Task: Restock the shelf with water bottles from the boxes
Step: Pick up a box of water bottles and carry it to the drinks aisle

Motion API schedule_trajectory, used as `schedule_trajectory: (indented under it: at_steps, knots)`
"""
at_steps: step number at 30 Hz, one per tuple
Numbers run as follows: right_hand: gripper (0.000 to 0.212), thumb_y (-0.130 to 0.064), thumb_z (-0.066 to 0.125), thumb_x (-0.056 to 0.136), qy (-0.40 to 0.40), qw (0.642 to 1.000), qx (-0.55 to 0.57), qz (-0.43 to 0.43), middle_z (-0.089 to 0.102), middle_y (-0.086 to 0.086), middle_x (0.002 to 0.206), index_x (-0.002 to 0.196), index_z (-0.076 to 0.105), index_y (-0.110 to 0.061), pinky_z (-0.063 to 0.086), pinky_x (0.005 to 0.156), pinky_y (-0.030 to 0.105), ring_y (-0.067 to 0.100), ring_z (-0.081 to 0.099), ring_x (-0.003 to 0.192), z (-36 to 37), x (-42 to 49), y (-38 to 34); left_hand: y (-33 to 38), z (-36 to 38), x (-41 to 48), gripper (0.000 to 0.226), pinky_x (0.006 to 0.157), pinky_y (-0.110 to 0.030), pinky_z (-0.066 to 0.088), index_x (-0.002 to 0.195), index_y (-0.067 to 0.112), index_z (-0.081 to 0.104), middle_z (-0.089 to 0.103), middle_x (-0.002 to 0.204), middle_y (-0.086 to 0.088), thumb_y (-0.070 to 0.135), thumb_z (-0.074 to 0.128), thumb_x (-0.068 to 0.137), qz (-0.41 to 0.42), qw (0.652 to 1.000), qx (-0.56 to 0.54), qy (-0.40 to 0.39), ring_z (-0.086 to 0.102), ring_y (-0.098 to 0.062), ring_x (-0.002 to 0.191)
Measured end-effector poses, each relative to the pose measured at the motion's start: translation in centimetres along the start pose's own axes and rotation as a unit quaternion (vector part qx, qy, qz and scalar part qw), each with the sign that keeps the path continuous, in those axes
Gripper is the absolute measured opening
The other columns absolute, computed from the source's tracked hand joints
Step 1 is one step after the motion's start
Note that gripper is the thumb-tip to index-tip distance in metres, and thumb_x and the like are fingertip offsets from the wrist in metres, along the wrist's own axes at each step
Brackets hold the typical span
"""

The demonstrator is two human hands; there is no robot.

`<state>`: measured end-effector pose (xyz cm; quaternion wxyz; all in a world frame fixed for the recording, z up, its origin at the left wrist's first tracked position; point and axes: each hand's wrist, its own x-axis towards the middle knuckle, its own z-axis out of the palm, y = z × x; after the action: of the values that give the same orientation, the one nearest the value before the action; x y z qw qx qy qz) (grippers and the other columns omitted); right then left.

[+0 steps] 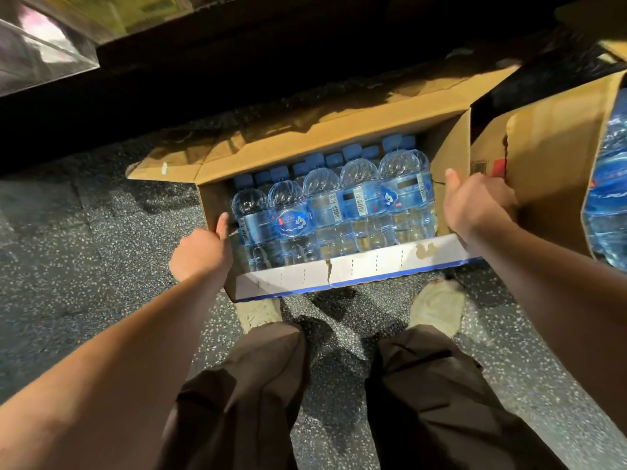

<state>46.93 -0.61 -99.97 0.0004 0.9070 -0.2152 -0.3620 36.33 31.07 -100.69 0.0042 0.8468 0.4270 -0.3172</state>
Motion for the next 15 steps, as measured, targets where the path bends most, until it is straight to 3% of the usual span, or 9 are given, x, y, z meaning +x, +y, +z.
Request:
schedule_trajectory:
  at_steps: [2, 5, 10, 15]
  knots:
    - [0.073, -0.051, 0.017, 0.101, 0.005, 0.998, -0.07, 0.006, 0.058, 0.026, 0.092, 0.103, 0.058, 0.01, 0.046, 0.073, 0.039, 0.034, 0.058, 0.09, 0.4, 0.1, -0.2, -0.2, 0.2, 0.2, 0.074, 0.071, -0.037, 0.038, 0.102, -0.003, 0.061, 0.063, 0.106, -0.026, 0.06, 0.023, 0.096, 0.004, 1.0, 0.013, 0.003, 0.061, -0.039, 0.098]
    - [0.076, -0.052, 0.015, 0.101, 0.03, 0.994, -0.1, -0.005, 0.048, 0.02, 0.073, 0.086, 0.06, 0.008, 0.039, 0.063, 0.035, 0.03, 0.048, 0.073, 0.5, -0.2, 0.0, -0.4, 0.1, 0.6, 0.068, 0.071, -0.036, 0.038, 0.1, -0.003, 0.061, 0.064, 0.103, -0.025, 0.055, 0.026, 0.099, 0.025, 0.999, 0.034, -0.007, 0.061, -0.038, 0.095]
    - [0.072, -0.048, 0.018, 0.102, 0.035, 0.993, -0.108, -0.033, 0.051, 0.019, 0.072, 0.083, 0.062, 0.006, 0.041, 0.064, 0.034, 0.031, 0.055, 0.074, 0.9, -0.8, 0.9, -0.6, -0.8, 0.0, 0.055, 0.064, -0.033, 0.038, 0.09, 0.001, 0.058, 0.051, 0.078, -0.014, 0.046, 0.028, 0.102, 0.082, 0.994, 0.061, -0.028, 0.049, -0.026, 0.07]
    - [0.067, -0.045, 0.025, 0.102, 0.043, 0.994, -0.068, -0.069, 0.061, 0.025, 0.087, 0.089, 0.066, 0.007, 0.043, 0.069, 0.037, 0.038, 0.062, 0.088, 1.3, -2.5, 2.2, -2.4, -2.5, -0.7, 0.051, 0.067, -0.034, 0.039, 0.103, -0.001, 0.059, 0.062, 0.098, -0.021, 0.041, 0.031, 0.102, 0.109, 0.988, 0.103, -0.032, 0.059, -0.033, 0.087]
